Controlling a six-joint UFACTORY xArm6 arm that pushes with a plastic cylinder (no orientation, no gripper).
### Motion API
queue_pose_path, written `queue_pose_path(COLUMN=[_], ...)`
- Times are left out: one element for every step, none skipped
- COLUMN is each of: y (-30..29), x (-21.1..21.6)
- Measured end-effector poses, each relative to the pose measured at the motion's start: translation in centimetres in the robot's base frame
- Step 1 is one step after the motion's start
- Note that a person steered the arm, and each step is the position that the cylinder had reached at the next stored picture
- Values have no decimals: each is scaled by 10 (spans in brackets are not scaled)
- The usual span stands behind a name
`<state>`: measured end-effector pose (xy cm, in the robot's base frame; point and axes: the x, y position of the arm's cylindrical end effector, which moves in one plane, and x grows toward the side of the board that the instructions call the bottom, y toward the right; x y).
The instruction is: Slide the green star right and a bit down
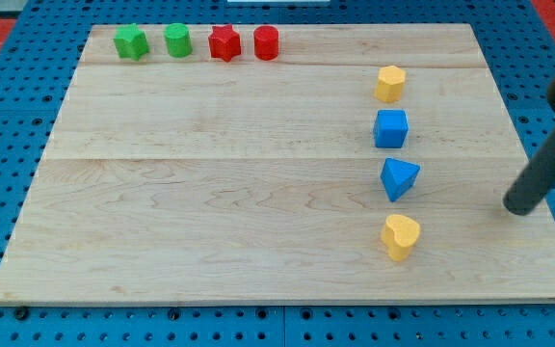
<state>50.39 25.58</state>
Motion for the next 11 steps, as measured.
queue_pose_path(y=[0, -44, -82, -86, -113, -196, -294, -445, -544, -555, -555], x=[-67, -127, -201, -261, -278, -245, -198, -196, -210, -236, -261])
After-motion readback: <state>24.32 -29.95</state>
